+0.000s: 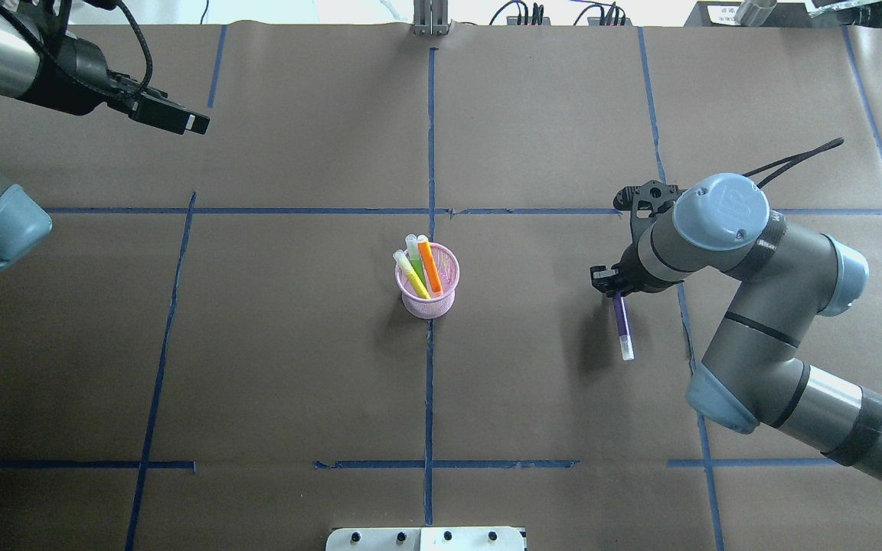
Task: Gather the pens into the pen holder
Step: 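Lower the right gripper onto the purple marker while the left arm retracts, then close the right gripper on the purple marker and lift it upright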
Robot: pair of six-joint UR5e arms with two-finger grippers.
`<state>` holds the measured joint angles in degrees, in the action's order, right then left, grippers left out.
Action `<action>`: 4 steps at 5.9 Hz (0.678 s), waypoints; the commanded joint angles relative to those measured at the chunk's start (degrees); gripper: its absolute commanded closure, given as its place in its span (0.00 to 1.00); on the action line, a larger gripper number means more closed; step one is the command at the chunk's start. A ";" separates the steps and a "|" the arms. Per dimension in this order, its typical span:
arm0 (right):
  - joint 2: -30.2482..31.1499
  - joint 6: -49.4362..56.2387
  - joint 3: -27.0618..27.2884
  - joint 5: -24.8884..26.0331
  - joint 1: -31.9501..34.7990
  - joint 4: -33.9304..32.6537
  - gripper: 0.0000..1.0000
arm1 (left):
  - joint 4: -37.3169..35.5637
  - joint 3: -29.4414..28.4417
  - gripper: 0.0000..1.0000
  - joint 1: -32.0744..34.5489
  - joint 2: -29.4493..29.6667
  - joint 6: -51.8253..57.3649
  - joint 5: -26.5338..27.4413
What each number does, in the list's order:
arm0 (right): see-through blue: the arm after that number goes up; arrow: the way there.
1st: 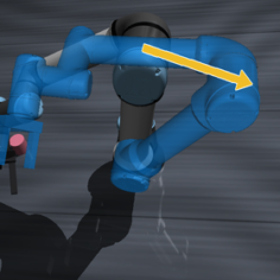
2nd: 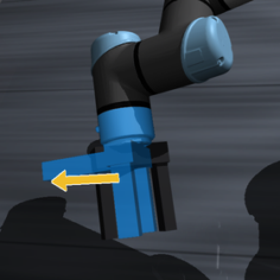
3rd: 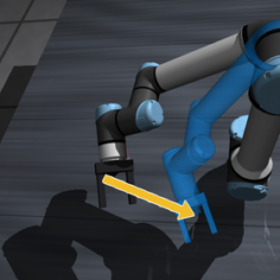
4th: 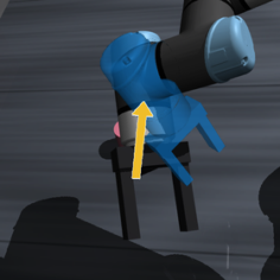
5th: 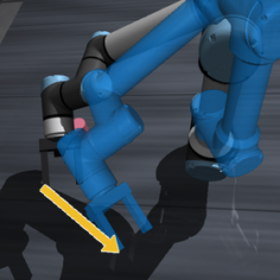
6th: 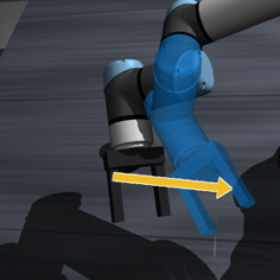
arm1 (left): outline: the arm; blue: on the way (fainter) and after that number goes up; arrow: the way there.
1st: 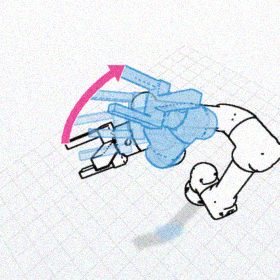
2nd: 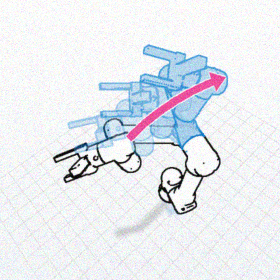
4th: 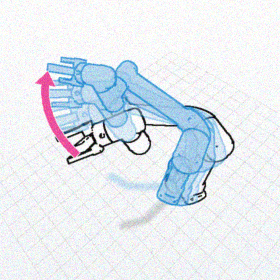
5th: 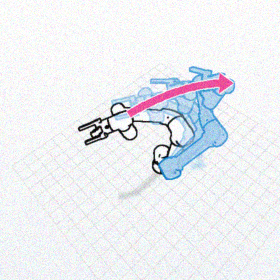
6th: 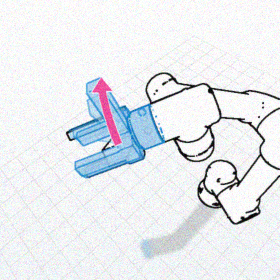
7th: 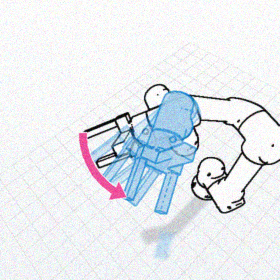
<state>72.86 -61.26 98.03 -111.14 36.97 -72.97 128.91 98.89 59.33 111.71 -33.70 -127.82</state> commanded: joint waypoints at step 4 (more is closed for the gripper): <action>-5.87 -0.61 15.06 9.48 3.73 0.72 1.00 | -8.31 -0.01 0.00 4.29 -3.93 8.19 -1.46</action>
<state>69.04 -61.83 110.32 -106.28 40.69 -72.32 122.63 98.92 62.15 109.74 -28.13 -128.89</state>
